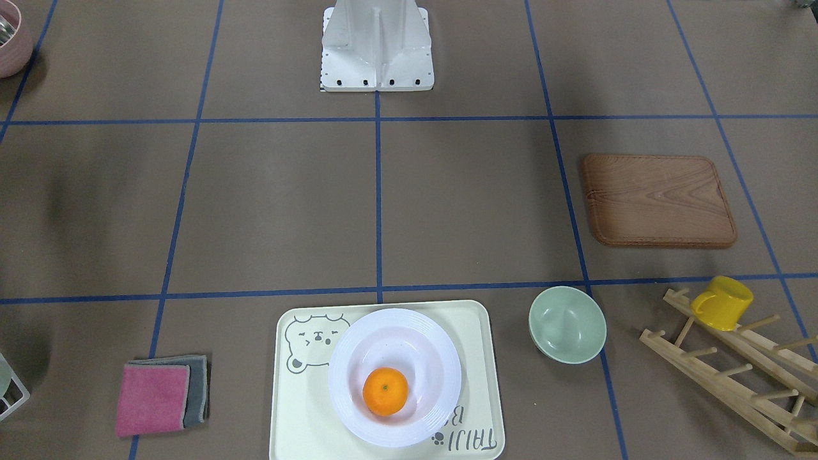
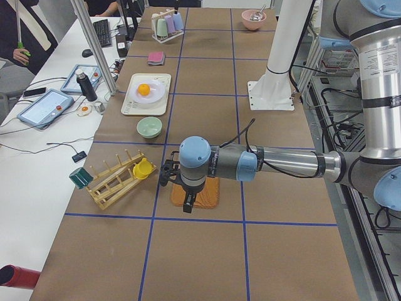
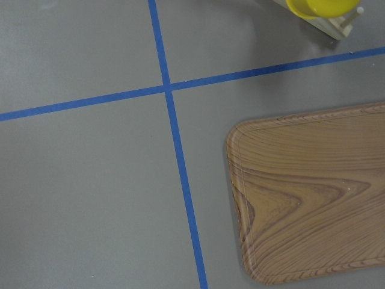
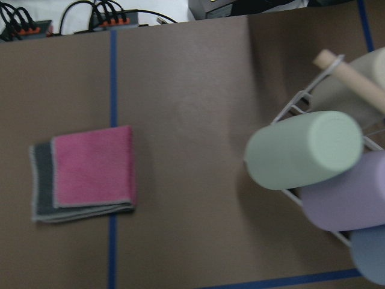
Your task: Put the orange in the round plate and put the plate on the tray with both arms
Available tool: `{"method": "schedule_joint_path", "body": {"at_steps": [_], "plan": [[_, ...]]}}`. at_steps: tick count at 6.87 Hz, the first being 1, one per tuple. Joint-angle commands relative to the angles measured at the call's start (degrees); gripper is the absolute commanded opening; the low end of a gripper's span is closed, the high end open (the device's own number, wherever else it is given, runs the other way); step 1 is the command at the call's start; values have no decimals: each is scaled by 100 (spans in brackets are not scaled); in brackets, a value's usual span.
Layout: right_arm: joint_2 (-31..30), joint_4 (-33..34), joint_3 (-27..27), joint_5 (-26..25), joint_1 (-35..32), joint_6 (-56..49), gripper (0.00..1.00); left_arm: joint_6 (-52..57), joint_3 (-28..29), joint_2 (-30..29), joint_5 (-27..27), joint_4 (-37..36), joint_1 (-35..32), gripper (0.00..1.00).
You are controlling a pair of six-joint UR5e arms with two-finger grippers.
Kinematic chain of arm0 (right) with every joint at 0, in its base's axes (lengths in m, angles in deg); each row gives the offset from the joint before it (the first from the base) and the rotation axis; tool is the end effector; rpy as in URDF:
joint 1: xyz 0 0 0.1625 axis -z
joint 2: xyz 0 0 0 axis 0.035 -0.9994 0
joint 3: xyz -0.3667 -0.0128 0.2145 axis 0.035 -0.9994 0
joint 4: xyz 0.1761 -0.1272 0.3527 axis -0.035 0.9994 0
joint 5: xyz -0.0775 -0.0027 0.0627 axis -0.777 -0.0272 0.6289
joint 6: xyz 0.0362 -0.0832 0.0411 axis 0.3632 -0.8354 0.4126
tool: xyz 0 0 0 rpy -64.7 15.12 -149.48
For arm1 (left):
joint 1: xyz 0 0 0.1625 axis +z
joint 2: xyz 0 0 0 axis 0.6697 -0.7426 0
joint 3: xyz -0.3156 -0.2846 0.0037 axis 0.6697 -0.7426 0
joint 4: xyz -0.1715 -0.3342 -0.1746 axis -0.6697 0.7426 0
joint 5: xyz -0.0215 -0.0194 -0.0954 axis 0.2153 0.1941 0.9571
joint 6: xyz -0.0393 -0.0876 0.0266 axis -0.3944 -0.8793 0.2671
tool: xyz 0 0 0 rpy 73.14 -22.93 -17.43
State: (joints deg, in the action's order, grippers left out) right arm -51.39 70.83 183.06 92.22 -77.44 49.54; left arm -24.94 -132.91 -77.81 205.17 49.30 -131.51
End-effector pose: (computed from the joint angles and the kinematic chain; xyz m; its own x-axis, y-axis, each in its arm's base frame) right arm -0.0271 -0.5667 0.5159 0.7858 -0.0267 0.6179 -0.1028 0.9795 0.1731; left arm -0.0554 -0.4125 0.6035 0.6635 0.1921 -0.7231 -0.0748 0.9787 0.1913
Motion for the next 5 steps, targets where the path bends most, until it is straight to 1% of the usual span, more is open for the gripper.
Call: {"method": "schedule_joint_path", "body": {"at_steps": [1,2,3,5], "plan": [[-1211,-2,3,176,-1078,-1882,100,1,-37,105,11,-12,25,99],[-1599,-28,64,325,-1413,-2270,100,-8,-20,105,-6,-12,25,99],[-1768,-2,91,526,-1512,-2317,100,-8,-37,97,-15,-3,17,99],[-1831,-54,47,537,-1504,-2256,100,1,-28,79,-23,5,17,99]]}}
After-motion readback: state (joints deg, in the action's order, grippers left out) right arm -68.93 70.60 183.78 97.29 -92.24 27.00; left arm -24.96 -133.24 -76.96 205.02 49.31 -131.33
